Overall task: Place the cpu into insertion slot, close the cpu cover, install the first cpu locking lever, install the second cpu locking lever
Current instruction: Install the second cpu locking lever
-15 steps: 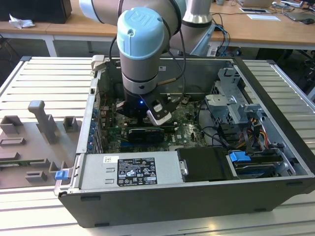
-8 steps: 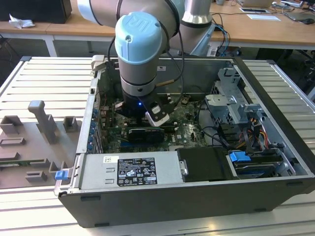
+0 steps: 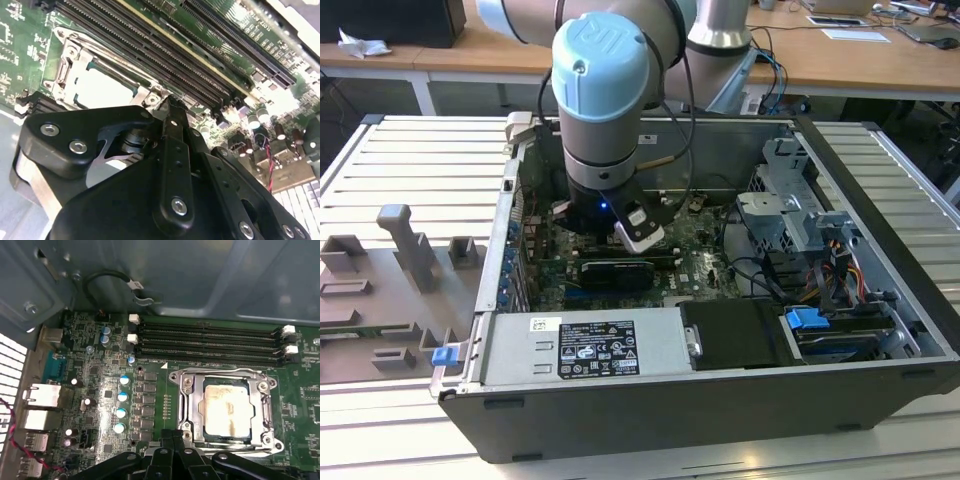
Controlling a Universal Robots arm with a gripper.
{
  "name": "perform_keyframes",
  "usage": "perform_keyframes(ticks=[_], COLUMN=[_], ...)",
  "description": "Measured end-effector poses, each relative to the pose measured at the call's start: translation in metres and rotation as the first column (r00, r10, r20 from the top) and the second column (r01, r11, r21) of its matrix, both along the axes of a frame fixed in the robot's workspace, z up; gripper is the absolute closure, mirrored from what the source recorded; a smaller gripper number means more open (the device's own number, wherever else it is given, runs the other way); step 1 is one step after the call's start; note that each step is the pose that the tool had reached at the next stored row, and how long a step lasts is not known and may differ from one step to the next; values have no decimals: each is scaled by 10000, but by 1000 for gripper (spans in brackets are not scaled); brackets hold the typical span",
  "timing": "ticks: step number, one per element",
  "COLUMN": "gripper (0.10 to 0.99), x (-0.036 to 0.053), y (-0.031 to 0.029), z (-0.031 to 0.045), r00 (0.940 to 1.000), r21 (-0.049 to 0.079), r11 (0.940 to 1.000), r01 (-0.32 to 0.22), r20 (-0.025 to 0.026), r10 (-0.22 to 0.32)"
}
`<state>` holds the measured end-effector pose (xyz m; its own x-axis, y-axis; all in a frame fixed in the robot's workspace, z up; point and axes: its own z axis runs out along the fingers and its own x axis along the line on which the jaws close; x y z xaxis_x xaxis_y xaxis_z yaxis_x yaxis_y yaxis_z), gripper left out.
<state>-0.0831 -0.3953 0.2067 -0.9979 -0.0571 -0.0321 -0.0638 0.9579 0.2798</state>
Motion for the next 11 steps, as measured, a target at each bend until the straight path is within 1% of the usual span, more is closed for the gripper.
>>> perform_keyframes(ticks=[3, 8, 11], gripper=[980, 980, 980], x=[0, 0, 0], y=[0, 0, 0], z=[36, 125, 143], r00=[10000, 10000, 10000], r21=[0, 4, 6], r11=[10000, 10000, 10000], r01=[0, 0, 0], r20=[1, 1, 1], r10=[0, 0, 0])
